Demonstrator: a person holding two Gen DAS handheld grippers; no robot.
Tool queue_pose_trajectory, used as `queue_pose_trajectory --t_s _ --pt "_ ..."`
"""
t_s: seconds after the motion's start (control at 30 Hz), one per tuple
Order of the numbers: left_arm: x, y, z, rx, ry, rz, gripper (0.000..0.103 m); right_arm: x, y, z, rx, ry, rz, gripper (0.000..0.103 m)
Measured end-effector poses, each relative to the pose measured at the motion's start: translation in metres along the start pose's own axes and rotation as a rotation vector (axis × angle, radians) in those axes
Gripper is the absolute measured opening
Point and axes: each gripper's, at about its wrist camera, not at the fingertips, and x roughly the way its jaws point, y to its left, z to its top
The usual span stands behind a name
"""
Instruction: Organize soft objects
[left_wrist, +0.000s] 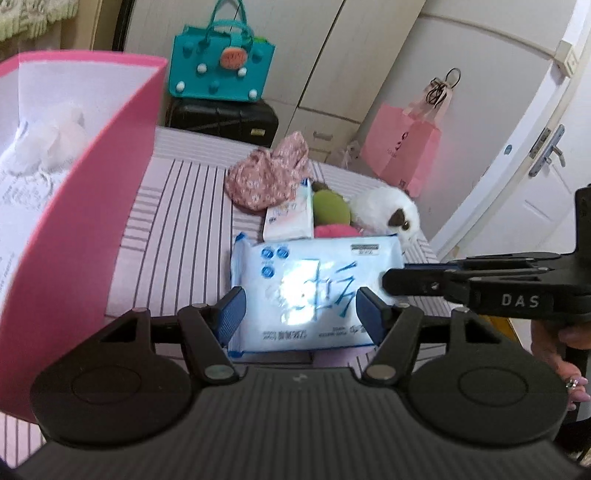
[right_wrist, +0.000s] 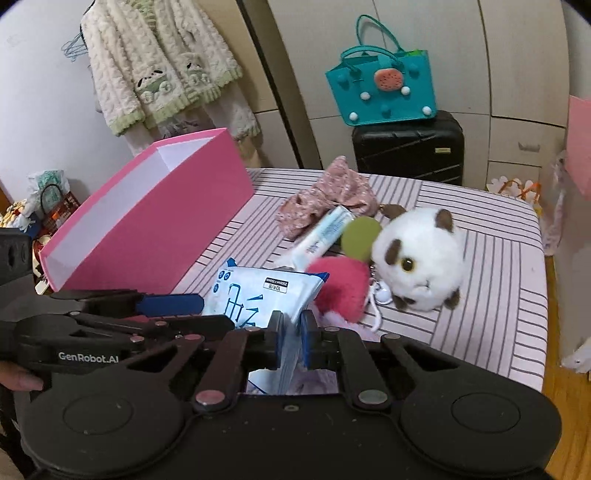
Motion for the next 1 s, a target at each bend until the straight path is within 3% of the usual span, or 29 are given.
queue_pose_trajectory --t_s 0.17,0.27,0.47,0.63,0.77,1.0 --pt "0.007 0.008 -0.003 -0.023 0.016 0.034 0.068 0.003 -0.004 -0.006 0.004 -0.010 -0.005 0.013" --pt "0.009 0.012 -0.002 -0.054 0.023 0.013 0.068 0.004 -0.007 -0.008 0.008 -0.023 -0.002 0.013" --pt "0.013 0.015 -0.003 -0.095 0.050 -0.057 0.053 0.005 -0.009 -0.015 0.028 -0.055 0.008 0.016" --pt "0.008 0.013 -0.002 -0.068 0.031 -0.049 0.047 0.004 -0.006 -0.023 0.037 -0.087 -0.027 0.030" --pt "0.007 0.014 -0.002 -0.073 0.034 -0.051 0.047 0.001 0.001 -0.030 0.043 -0.096 -0.069 0.034" --pt "0.003 0.009 -0.004 -0.037 0.031 -0.036 0.047 0.002 0.013 -0.036 0.047 -0.098 -0.080 0.034"
